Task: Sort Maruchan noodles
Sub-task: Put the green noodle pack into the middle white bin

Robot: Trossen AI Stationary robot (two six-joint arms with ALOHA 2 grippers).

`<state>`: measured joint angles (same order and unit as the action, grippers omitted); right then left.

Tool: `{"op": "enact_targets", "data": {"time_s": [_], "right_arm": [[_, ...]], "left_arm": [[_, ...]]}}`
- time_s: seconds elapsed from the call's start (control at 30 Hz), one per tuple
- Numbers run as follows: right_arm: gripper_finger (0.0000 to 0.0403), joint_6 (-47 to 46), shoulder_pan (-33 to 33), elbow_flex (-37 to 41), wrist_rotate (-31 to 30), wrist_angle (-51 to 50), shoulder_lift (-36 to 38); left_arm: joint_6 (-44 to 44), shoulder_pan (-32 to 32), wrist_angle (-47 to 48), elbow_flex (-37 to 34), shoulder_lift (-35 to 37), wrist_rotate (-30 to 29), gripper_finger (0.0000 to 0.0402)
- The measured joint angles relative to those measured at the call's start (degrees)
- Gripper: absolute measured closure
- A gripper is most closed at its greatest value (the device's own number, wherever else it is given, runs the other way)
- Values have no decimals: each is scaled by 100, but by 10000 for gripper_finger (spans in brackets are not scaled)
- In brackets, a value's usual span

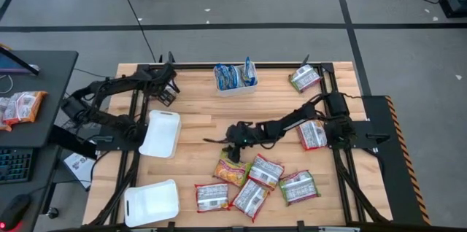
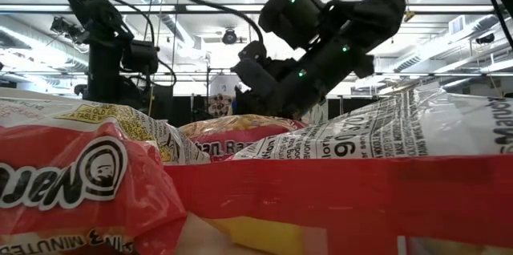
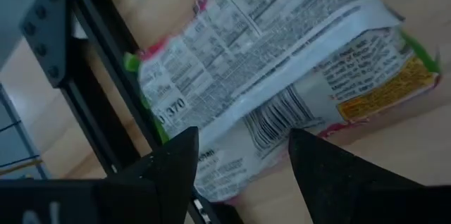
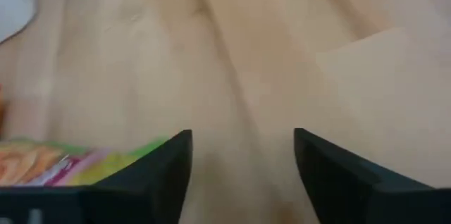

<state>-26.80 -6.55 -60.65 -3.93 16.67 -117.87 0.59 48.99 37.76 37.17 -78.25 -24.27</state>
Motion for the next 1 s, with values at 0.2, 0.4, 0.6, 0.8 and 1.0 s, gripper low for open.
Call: {"op": "enact_targets", "data": {"time_s": [0.2, 0.4, 0.6, 0.8, 1.0], "right_arm": [[120, -68, -45, 18, 198, -88, 127], [128, -10, -45, 24, 392, -273, 342], [127, 284, -58, 24, 195, -1326, 709], [129, 574, -102, 81, -695, -2347, 1253], [131, 879, -91, 533, -508, -2398, 1816]], "left_arm": [[-324, -11, -101, 35, -562, 197, 178], [-303, -168, -89, 39, -635, 48, 243], [197, -168, 413, 474, -671, 388, 371], [566, -323, 1766, 1594, -646, 997, 389], [602, -763, 3532, 2956, -640, 1925, 389]]}}
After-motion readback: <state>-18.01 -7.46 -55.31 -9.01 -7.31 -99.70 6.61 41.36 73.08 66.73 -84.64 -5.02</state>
